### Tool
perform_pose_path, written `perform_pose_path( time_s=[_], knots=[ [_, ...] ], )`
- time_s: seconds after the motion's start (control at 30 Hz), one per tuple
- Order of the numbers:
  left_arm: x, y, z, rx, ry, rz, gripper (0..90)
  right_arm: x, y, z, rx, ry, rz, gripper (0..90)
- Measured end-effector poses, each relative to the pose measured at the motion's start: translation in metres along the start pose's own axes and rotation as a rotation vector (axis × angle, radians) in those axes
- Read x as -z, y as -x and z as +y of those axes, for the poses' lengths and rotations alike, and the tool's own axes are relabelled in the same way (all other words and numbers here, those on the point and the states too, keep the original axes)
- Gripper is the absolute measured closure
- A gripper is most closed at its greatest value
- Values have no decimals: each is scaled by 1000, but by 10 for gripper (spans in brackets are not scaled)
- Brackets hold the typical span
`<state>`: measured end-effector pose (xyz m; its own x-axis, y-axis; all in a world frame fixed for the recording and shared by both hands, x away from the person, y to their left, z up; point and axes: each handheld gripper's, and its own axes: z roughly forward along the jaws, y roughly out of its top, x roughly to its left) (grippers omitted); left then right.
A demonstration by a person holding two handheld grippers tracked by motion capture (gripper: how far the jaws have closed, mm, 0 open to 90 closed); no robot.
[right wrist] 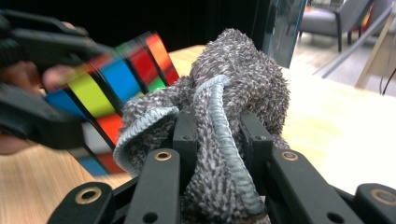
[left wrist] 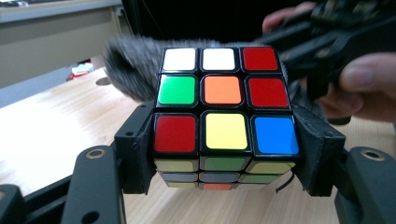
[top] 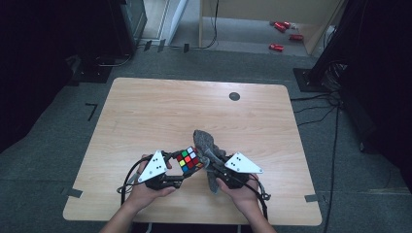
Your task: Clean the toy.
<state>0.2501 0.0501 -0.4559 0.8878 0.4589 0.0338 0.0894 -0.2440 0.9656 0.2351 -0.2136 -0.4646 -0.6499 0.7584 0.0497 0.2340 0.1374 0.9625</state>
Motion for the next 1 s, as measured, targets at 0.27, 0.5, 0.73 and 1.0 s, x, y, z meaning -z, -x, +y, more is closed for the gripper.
perform_pose_path(
  time_s=[0.27,0.5,0.73,1.0],
  knots=[
    [19,-21,5,197,137,78,352,-2,-2,-3,4,16,56,733],
    [18,-23,3,233,144,21,352,-6,-18,0,75,57,100,733],
    [16,-22,4,253,150,3,352,-13,-34,-7,142,29,152,733],
    [21,-28,2,274,161,20,351,-11,-34,-3,181,33,139,730]
  ],
)
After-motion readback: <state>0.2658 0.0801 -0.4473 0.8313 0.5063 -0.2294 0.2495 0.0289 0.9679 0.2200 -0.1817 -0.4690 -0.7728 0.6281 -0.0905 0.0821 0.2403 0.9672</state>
